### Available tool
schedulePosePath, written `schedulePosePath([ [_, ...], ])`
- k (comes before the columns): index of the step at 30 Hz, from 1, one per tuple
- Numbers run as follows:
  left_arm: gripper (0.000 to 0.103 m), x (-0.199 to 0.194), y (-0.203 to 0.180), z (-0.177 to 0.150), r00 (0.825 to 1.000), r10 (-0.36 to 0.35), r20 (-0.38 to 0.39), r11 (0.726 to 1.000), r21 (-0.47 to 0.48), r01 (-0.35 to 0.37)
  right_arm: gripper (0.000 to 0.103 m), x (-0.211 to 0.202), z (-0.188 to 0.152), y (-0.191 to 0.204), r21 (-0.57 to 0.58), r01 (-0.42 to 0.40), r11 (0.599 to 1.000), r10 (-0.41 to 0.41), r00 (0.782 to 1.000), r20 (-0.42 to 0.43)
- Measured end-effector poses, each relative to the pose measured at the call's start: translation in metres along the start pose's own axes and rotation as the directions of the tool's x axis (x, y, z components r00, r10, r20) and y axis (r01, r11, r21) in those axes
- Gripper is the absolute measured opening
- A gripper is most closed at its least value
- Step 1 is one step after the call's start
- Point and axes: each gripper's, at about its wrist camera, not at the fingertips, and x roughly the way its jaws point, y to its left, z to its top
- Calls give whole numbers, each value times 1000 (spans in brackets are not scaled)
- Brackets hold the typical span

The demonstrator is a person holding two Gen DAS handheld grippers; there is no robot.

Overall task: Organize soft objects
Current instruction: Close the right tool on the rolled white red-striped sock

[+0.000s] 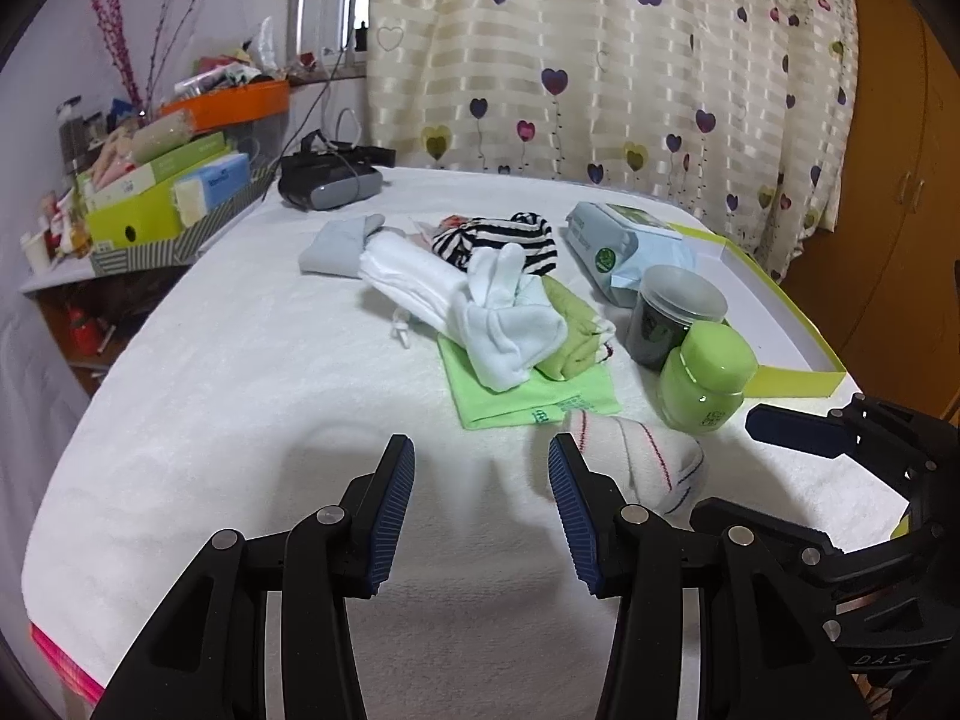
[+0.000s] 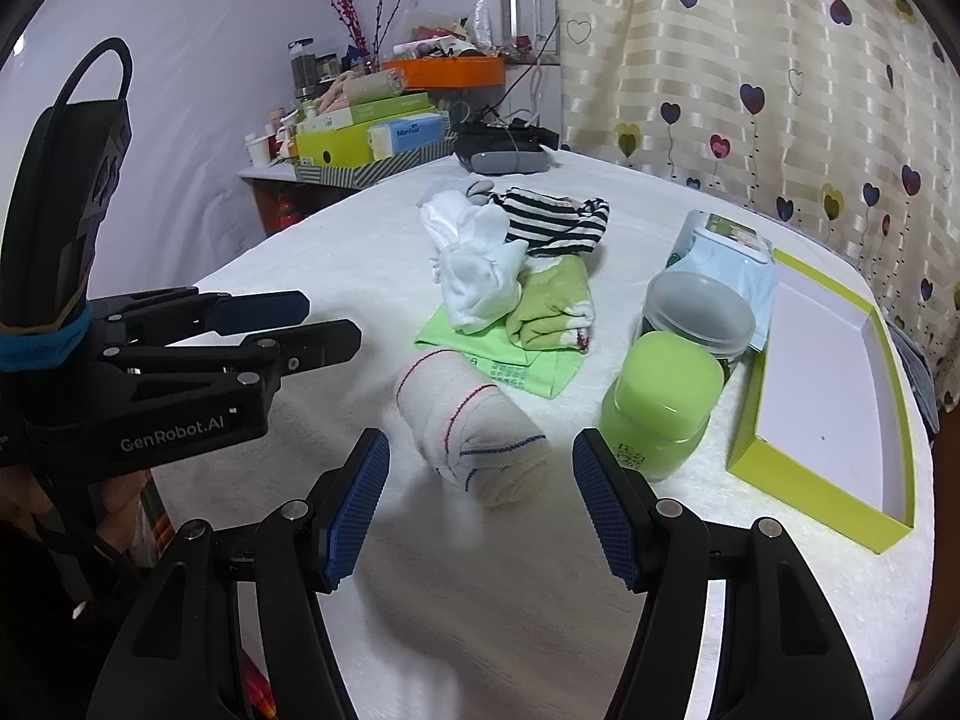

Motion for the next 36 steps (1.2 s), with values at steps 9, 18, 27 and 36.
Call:
schedulePosePath([
  [9, 46, 1, 5, 1, 1000, -2, -2, 1000, -6, 2, 64, 8, 3, 5, -13, -30, 999, 29, 999, -21],
  [18, 46, 7, 14, 1, 1000, -29, -10, 999, -33, 28, 64, 19, 11, 3, -27, -40, 999, 39, 999, -24],
  [27, 46, 13, 21, 4, 999, -45, -14, 998, -48, 45, 64, 37, 14, 2, -56, -53, 997, 50, 997, -55],
  [36, 46, 20, 23, 6, 999, -46, -22, 998, -55, 44, 56, 51, 11, 2, -84, -31, 996, 23, 994, -104],
])
